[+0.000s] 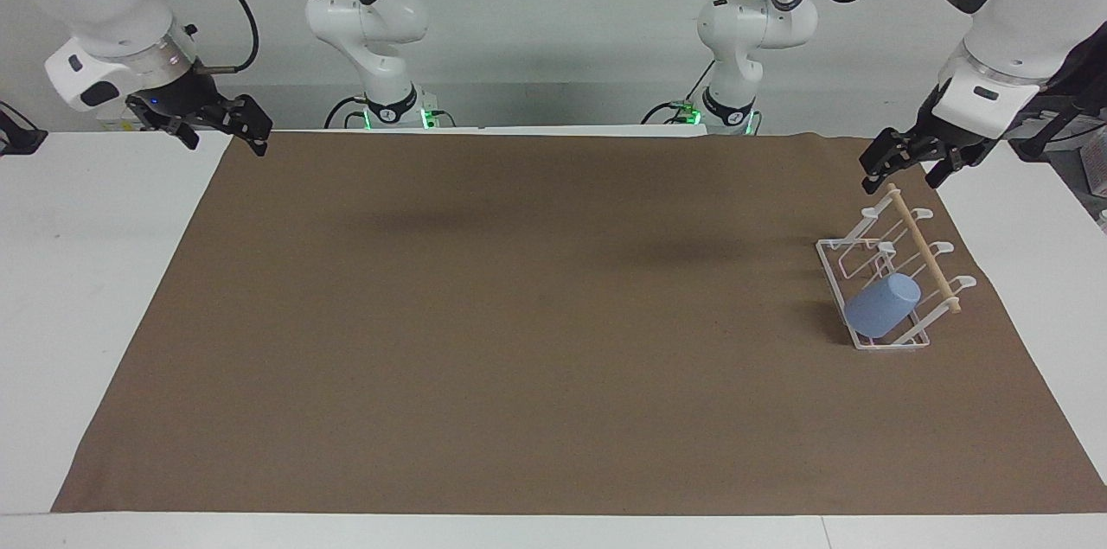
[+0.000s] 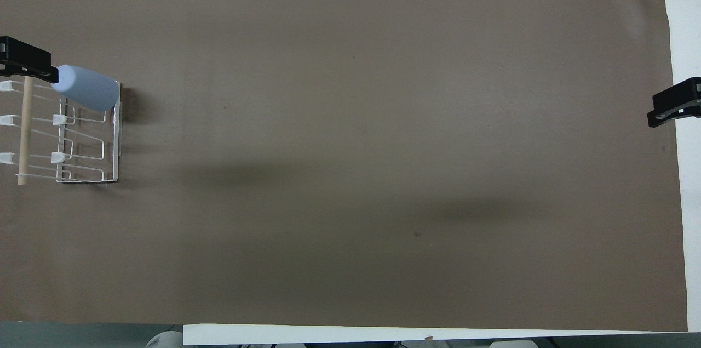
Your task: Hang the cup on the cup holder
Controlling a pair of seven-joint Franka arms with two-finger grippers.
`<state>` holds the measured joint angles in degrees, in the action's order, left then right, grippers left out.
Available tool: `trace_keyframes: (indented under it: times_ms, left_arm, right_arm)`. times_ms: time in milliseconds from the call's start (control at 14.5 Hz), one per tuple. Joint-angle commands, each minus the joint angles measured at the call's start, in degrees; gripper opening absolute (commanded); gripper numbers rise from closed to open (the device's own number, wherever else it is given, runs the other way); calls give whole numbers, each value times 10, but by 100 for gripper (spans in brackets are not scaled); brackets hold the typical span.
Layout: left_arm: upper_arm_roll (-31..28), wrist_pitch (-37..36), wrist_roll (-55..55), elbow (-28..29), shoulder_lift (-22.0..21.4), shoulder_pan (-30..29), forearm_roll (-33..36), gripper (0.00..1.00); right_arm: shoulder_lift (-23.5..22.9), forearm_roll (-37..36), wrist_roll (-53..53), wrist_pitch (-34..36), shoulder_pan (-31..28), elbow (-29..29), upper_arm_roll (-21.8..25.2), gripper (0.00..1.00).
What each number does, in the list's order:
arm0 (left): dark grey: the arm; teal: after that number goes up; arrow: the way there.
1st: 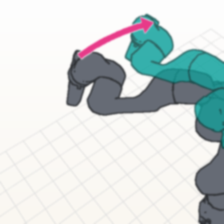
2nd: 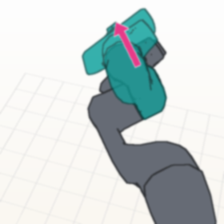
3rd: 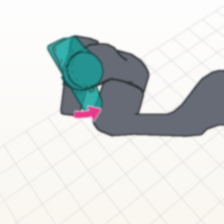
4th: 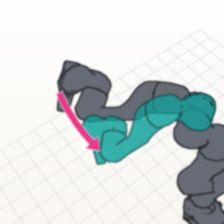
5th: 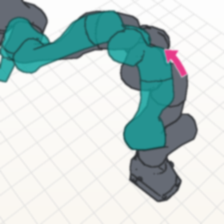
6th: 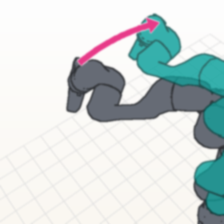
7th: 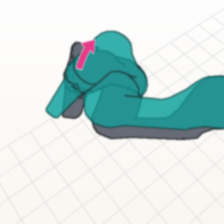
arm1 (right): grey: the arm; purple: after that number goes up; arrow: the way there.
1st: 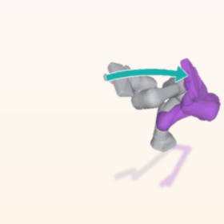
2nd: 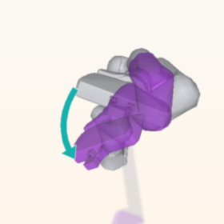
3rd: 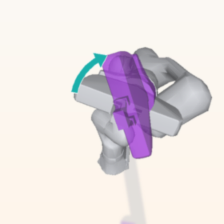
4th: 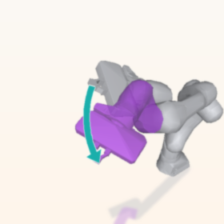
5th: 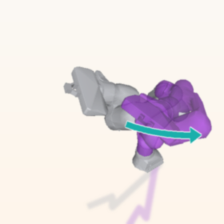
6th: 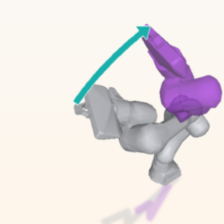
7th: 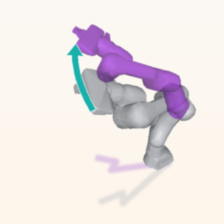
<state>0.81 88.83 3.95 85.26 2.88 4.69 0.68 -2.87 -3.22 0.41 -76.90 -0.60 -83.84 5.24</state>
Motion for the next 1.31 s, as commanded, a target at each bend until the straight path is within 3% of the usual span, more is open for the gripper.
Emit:
trace_keyframes:
  times_ms: [0,621,1241]
  left_arm:
    - [-3,0,-39,43,-30,-8,-8,100]
    - [-3,38,-37,59,-36,-15,-6,100]
    - [-3,12,-35,70,-49,-12,-3,100]
  right_arm:
    - [11,0,11,0,-2,-12,-1,99]
    - [11,0,11,0,-2,-12,-1,99]
    - [11,0,11,0,-2,-12,-1,99]
